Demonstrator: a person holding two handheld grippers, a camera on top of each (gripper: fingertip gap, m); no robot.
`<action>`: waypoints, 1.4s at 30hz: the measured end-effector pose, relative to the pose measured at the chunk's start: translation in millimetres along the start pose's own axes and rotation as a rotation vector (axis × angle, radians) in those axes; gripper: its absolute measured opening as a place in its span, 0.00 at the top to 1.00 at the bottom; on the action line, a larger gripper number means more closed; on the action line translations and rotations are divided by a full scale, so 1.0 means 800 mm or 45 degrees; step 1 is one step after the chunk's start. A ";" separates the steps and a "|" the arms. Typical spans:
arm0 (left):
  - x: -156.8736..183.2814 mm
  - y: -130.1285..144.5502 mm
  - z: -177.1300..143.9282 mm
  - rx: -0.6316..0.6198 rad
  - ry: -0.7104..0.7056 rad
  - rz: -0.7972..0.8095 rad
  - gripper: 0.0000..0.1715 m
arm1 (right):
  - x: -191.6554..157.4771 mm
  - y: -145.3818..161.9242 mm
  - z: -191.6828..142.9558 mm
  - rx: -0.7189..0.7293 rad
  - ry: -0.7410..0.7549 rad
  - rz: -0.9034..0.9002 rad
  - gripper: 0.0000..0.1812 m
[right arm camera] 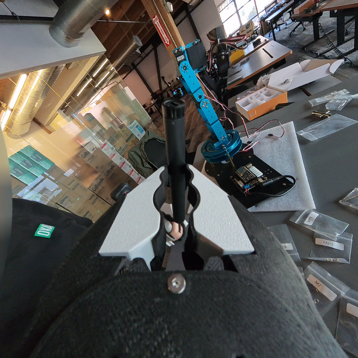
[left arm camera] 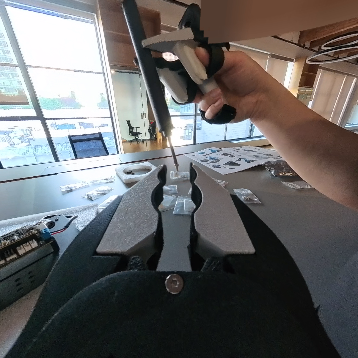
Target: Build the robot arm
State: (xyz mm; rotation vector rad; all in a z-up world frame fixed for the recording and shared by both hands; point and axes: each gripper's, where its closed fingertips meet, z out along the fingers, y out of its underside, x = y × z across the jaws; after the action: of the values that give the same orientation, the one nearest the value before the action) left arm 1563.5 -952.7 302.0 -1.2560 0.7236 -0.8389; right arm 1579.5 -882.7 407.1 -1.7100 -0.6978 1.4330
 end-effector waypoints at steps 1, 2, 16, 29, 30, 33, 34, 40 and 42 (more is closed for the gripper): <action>-0.001 0.000 -0.002 -0.005 0.001 -0.010 0.87 | 0.001 0.001 0.001 -0.006 0.005 -0.004 0.92; -0.003 -0.001 -0.005 -0.006 -0.002 -0.018 0.87 | 0.003 0.002 0.002 -0.011 0.015 -0.012 0.92; -0.102 -0.173 0.044 -0.221 -0.056 -0.266 0.75 | 0.017 0.006 0.057 -0.060 0.209 -0.376 0.92; -0.147 -0.134 0.073 -0.459 -0.017 -0.216 0.90 | 0.040 0.011 0.110 -0.170 0.171 -0.481 0.92; -0.152 -0.131 0.072 -0.452 -0.024 -0.197 0.91 | 0.043 0.013 0.114 -0.176 0.163 -0.478 0.92; -0.165 -0.122 0.067 -0.448 -0.041 -0.187 0.91 | 0.052 0.018 0.126 -0.192 0.141 -0.456 0.92; -0.170 -0.121 0.065 -0.437 -0.048 -0.188 0.91 | 0.054 0.018 0.129 -0.188 0.132 -0.458 0.92; -0.191 -0.121 0.060 -0.391 -0.056 -0.217 0.91 | 0.053 0.015 0.140 -0.134 -0.056 -0.474 0.80; -0.195 -0.123 0.060 -0.388 -0.055 -0.209 0.91 | 0.063 0.026 0.135 -0.195 -0.108 -0.541 0.80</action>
State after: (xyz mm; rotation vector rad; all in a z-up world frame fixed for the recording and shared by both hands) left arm 1509.4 -804.9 409.2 -1.6189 0.7395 -0.8531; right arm 1483.4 -829.9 355.8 -1.5014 -1.1649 1.1795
